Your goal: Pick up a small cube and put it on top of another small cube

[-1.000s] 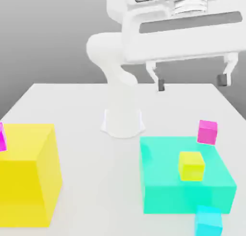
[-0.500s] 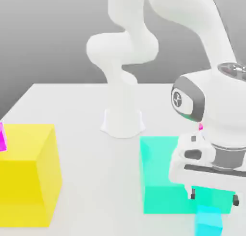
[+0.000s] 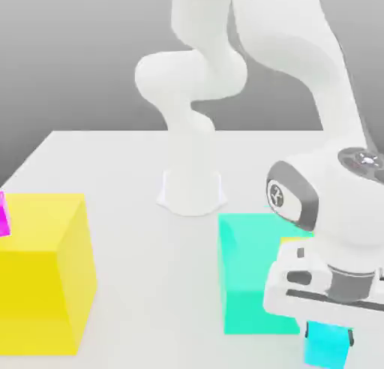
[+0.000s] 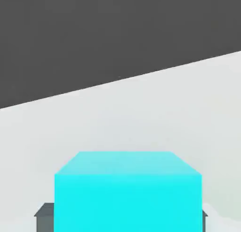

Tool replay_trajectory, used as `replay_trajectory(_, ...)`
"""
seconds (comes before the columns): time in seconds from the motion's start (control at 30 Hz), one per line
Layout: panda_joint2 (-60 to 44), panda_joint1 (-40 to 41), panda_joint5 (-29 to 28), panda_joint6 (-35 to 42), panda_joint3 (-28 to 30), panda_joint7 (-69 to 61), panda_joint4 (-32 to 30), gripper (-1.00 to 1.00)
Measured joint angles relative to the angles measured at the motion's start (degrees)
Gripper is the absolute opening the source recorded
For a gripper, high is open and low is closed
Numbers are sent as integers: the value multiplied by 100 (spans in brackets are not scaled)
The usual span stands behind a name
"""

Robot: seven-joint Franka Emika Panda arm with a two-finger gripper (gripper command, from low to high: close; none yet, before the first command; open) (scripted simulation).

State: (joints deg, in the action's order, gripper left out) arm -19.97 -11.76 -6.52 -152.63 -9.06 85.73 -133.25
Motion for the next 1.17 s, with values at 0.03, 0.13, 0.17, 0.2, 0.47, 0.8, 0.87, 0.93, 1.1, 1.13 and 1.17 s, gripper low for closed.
replay_trajectory(0.03,91,159,148,49,-5,-165,-59,-100)
replay_trajectory(0.13,612,542,871,290,-200,-818,-318,-100)
replay_trajectory(0.17,814,632,1146,385,-256,-1056,-411,-100)
replay_trajectory(0.2,1021,692,1421,488,-285,-1291,-504,-100)
replay_trajectory(0.47,2709,457,2793,1335,-574,-2511,-1264,-100)
replay_trajectory(0.8,4740,-724,2779,2231,-1539,-2607,-2300,-100)
replay_trajectory(0.87,5122,-942,2708,2398,-1756,-2567,-2507,-100)
replay_trajectory(0.93,5159,-1018,2670,2260,-1950,-2519,-2675,-100)
replay_trajectory(1.1,4447,-935,2709,1206,-2306,-2463,-3021,100)
replay_trajectory(1.13,4447,-935,2709,1206,-2306,-2463,-3021,100)
replay_trajectory(1.17,4447,-935,2709,1206,-2306,-2463,-3021,100)
